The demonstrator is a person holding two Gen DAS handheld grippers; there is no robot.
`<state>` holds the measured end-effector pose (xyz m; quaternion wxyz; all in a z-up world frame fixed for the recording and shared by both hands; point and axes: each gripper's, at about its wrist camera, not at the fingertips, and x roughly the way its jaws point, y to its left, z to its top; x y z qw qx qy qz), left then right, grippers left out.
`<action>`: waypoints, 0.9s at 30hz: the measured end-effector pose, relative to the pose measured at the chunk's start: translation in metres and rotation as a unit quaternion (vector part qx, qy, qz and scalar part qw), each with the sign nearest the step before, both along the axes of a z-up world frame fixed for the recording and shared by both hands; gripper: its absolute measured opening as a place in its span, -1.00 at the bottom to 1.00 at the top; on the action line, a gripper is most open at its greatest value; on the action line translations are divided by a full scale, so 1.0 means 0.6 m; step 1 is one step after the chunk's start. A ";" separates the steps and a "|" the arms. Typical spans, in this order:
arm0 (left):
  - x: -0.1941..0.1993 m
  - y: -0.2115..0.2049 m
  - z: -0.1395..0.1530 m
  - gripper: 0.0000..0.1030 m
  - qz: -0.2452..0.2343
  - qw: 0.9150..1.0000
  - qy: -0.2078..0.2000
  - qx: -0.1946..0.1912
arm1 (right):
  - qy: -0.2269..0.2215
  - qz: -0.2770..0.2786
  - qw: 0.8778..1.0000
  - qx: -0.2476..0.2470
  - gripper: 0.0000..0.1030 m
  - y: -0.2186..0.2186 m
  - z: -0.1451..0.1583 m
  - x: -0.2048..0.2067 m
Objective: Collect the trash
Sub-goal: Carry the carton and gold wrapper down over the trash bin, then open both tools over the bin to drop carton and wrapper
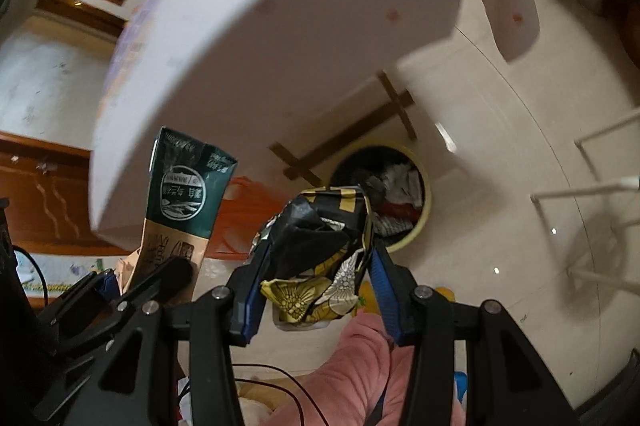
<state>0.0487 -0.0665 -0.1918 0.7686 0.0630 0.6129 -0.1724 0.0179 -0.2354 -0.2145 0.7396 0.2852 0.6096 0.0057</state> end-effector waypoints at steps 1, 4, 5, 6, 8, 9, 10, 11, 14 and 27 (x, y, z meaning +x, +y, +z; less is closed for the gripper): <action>0.005 0.002 -0.023 -0.34 0.004 1.000 0.006 0.000 | 0.006 -0.007 1.000 0.001 -0.08 -0.002 -0.021 0.000; 0.018 0.006 -0.082 -0.34 0.011 1.000 0.021 0.001 | 0.022 -0.021 1.000 -0.003 -0.08 -0.005 -0.072 0.002; 0.021 0.008 -0.100 -0.34 0.012 1.000 0.024 0.002 | 0.026 -0.025 0.999 -0.003 -0.08 -0.006 -0.086 0.003; 0.025 0.008 -0.122 -0.34 0.013 1.000 0.027 0.004 | 0.031 -0.029 0.999 -0.003 -0.08 -0.008 -0.101 0.005; 0.032 0.006 -0.153 -0.33 0.015 0.999 0.031 0.006 | 0.039 -0.035 0.999 -0.005 -0.08 -0.008 -0.135 0.012; 0.037 0.004 -0.169 -0.33 0.016 0.999 0.033 0.007 | 0.042 -0.037 0.998 -0.005 -0.08 -0.008 -0.152 0.016; 0.040 0.002 -0.183 -0.33 0.016 0.999 0.034 0.009 | 0.045 -0.038 0.998 -0.005 -0.07 -0.008 -0.165 0.021; 0.045 -0.001 -0.201 -0.33 0.017 0.999 0.037 0.011 | 0.049 -0.038 0.998 -0.006 -0.07 -0.007 -0.184 0.026; 0.054 -0.001 -0.244 -0.33 0.020 0.999 0.042 0.013 | 0.057 -0.037 0.998 -0.009 -0.07 -0.006 -0.235 0.042; 0.109 0.022 -0.371 0.31 0.061 0.997 0.043 -0.003 | 0.089 -0.022 0.996 -0.011 0.16 0.009 -0.390 0.102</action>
